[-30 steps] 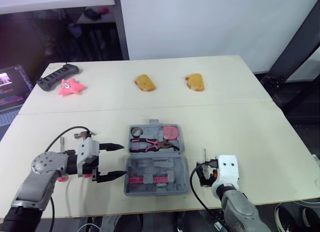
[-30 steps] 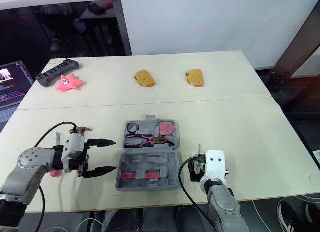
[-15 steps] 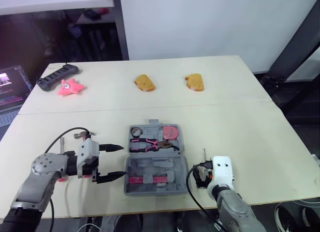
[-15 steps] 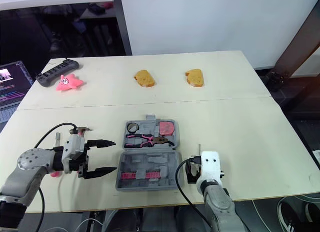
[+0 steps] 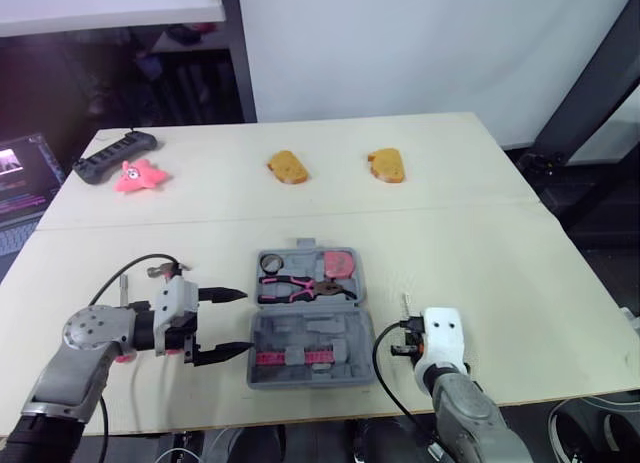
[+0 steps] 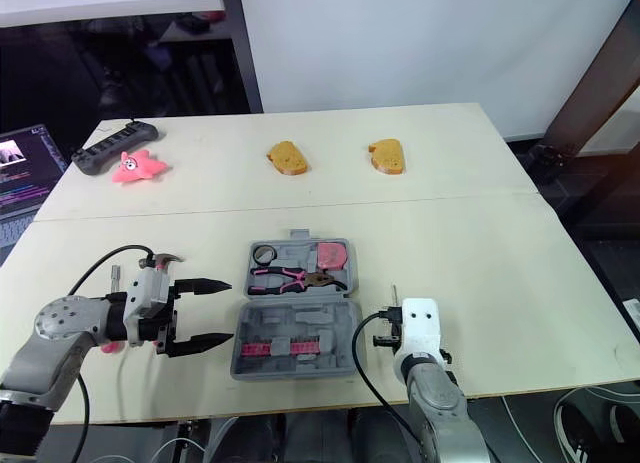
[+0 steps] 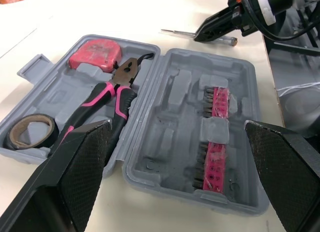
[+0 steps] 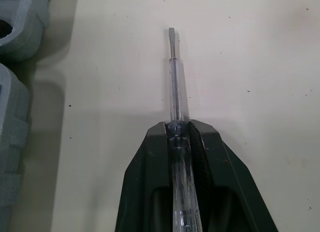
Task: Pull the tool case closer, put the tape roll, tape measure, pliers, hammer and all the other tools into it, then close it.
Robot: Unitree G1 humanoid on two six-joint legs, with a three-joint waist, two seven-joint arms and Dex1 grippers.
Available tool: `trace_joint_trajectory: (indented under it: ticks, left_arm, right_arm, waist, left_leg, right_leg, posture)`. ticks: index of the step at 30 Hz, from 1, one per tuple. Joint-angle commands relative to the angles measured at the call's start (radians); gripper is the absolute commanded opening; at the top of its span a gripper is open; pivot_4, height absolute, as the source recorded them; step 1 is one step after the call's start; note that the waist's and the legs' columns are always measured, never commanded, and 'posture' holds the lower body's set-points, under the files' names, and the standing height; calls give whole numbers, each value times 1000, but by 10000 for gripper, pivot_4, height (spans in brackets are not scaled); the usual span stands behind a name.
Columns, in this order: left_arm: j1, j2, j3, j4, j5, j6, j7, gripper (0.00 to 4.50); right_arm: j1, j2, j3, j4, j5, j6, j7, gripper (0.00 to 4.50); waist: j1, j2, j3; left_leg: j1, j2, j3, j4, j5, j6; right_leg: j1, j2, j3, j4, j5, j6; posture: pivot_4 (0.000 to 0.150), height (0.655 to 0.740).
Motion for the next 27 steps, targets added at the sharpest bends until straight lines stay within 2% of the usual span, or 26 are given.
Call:
trace_joint_trajectory:
  ticks: [1,10,14,15,17,21,24,27]
  left_arm:
    - [-8,6,17,-9,-10,-9,-1,45000]
    - [-9,6,17,-4,-9,-13,-2,45000]
    - [-5,7,17,-5,-7,-17,-2,45000]
    - [-4,7,17,-5,-6,-18,-2,45000]
    - [-3,7,18,-6,-6,-19,-1,45000]
    - [-2,6,19,-6,-6,-20,1,45000]
    - [-1,3,17,-6,-4,-23,5,45000]
    - [-6,-2,14,-4,-2,-23,9,45000]
  right_arm:
    - [2,-6,-2,6,11,-14,5,546]
    - [-24,-32,-3,12,23,-26,34,546]
    - [-24,7,-43,21,48,-29,14,546]
    - [-25,16,-53,21,58,-27,14,10965]
    - [-33,25,-72,11,73,-23,17,19021]
    - [-57,-21,-111,-103,106,33,51,38207]
    - [-95,-112,-165,-206,150,134,116,38207]
    - [-173,-316,-214,-256,215,224,261,38207]
  waist:
    - [0,0,0]
    - [-2,0,0]
    - [-2,0,0]
    - [-2,0,0]
    - [-2,0,0]
    - [0,1,0]
    - [-1,1,0]
    - [-3,1,0]
  left_leg:
    - [2,0,0,0,0,0]
    - [3,0,1,0,0,0]
    - [3,0,1,0,0,0]
    - [3,0,1,0,0,0]
    - [3,0,1,0,0,0]
    - [3,0,1,0,0,0]
    - [3,0,1,0,0,0]
    - [3,0,2,0,0,0]
  right_leg:
    - [2,0,0,0,0,0]
    - [3,0,1,0,0,0]
    - [3,0,1,0,0,-1]
    - [3,1,1,0,0,-1]
    - [3,1,1,0,0,-1]
    - [2,0,2,0,0,-1]
    - [2,0,2,0,0,-1]
    - [3,0,2,0,0,-1]
  posture:
    - [1500,7400]
    - [1500,7400]
    - [1500,7400]
    - [1500,7400]
    - [1500,7400]
    - [1500,7400]
    - [1500,7400]
    - [1500,7400]
